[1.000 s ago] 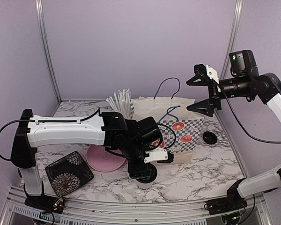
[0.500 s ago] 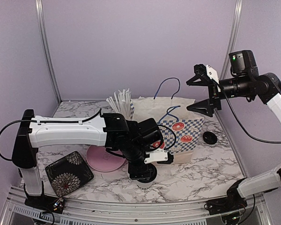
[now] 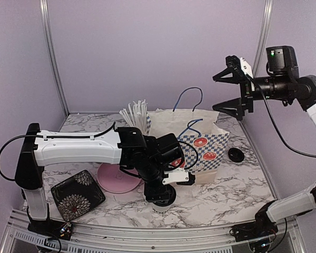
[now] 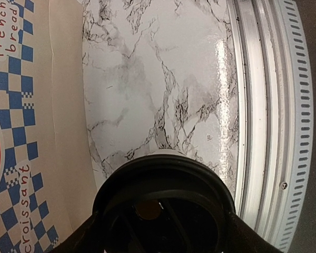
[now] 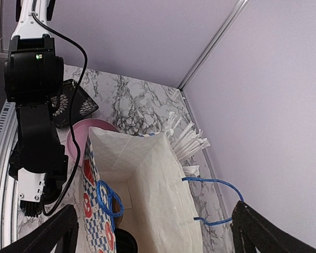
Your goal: Pack the takeout coffee
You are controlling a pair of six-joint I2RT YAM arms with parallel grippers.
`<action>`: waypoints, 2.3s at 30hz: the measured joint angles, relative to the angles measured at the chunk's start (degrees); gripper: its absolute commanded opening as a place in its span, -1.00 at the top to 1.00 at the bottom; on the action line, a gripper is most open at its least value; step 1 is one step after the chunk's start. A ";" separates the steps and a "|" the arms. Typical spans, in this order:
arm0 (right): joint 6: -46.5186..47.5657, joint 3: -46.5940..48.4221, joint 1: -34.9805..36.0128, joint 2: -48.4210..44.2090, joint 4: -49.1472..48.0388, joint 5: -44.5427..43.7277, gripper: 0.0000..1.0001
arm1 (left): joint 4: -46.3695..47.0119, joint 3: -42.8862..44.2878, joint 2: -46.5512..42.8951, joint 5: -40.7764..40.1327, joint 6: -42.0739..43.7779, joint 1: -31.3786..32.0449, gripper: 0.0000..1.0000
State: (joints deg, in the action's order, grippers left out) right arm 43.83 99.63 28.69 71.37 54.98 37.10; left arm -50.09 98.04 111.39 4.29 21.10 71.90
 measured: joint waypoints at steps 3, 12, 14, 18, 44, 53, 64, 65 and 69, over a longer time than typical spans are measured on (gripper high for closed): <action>-1.73 3.56 0.00 0.83 -0.17 -0.76 -0.97 | -1.81 1.16 0.00 0.02 -0.70 0.07 -0.32; -6.34 8.41 -1.11 6.51 -3.48 -11.52 -0.82 | -5.57 2.54 -6.25 0.57 -4.48 2.58 -0.25; -5.95 8.37 -1.40 8.68 -3.02 -12.70 -0.77 | -6.27 2.62 -9.29 0.83 -5.75 3.32 -0.22; -4.66 6.64 -1.55 12.66 -0.48 -14.01 -0.60 | -8.57 4.57 -15.52 0.85 -8.55 4.39 -0.22; -3.15 7.43 -1.60 24.35 2.49 -15.08 0.26 | -10.29 33.55 -10.36 -30.80 -9.55 1.55 -0.20; -6.56 7.39 -1.99 17.27 0.98 -18.05 -0.22 | -7.56 34.60 -4.72 -29.46 -9.81 -5.57 -0.20; -13.46 10.03 -8.55 26.29 -1.57 -13.62 -0.17 | -5.01 36.17 0.74 -22.45 -9.77 -6.91 -0.20; -13.46 10.03 -8.63 26.88 -1.42 -12.07 -0.12 | -5.01 36.15 1.07 -22.23 -9.77 -6.91 -0.20; -12.26 10.03 -8.63 26.93 -1.14 -4.87 0.18 | -5.01 35.87 2.03 -21.27 -9.81 -6.91 -0.20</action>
State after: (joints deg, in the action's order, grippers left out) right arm 31.57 109.67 20.05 98.30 53.84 32.23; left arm -55.09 133.91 113.43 -16.97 11.29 64.99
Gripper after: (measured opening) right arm 0.509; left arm 0.729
